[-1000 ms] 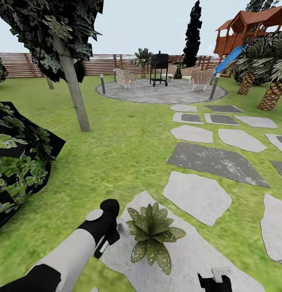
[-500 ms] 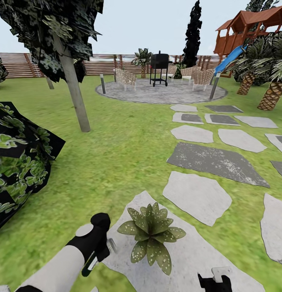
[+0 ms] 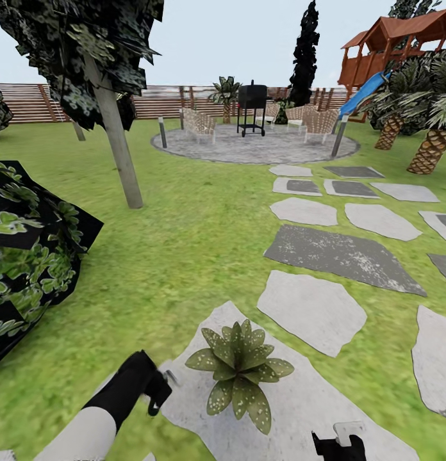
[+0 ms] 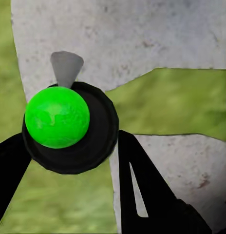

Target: Pick up the pesticide atomizer in the garden and spray insectifuge to fully cover both potted plants in the garden.

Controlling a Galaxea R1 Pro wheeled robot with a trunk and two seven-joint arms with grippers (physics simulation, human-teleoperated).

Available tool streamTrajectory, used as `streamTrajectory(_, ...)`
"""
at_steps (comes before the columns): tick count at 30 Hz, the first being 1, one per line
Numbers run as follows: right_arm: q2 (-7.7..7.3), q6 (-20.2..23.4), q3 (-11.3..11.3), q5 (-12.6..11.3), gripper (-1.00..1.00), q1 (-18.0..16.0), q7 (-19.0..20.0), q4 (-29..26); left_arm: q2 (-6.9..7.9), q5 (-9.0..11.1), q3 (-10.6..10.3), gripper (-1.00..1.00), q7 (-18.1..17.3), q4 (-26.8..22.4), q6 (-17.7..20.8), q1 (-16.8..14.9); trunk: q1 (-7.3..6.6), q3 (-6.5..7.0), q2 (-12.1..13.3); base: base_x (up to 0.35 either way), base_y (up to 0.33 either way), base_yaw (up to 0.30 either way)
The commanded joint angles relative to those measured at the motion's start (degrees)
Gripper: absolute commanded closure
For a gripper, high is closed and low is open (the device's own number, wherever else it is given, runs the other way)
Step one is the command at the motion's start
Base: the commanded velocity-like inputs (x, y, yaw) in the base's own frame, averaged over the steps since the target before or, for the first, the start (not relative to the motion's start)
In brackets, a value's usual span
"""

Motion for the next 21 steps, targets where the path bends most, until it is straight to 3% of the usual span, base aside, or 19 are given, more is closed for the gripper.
streamTrajectory(1,-0.01,-0.20,-0.49,0.28,-1.00,-0.03,0.27,0.07,0.00,-0.35,0.35,1.00,-0.19,-0.13,-0.31,0.05,-0.01,-0.05,-0.02,0.000,0.000,0.000)
streamTrajectory(7,-0.01,-0.20,-0.50,0.28,-1.00,-0.03,0.22,0.22,-0.12,0.27,1.06,1.00,2.38,-0.35,-1.37,0.55,-0.01,-0.05,-0.02,-0.277,0.000,0.000)
streamTrajectory(21,-0.08,-0.20,-0.49,0.28,-1.00,-0.03,0.19,0.28,-0.50,0.57,1.07,1.00,2.51,-0.25,-1.78,0.56,-0.01,-0.05,-0.02,-0.329,-0.065,0.000)
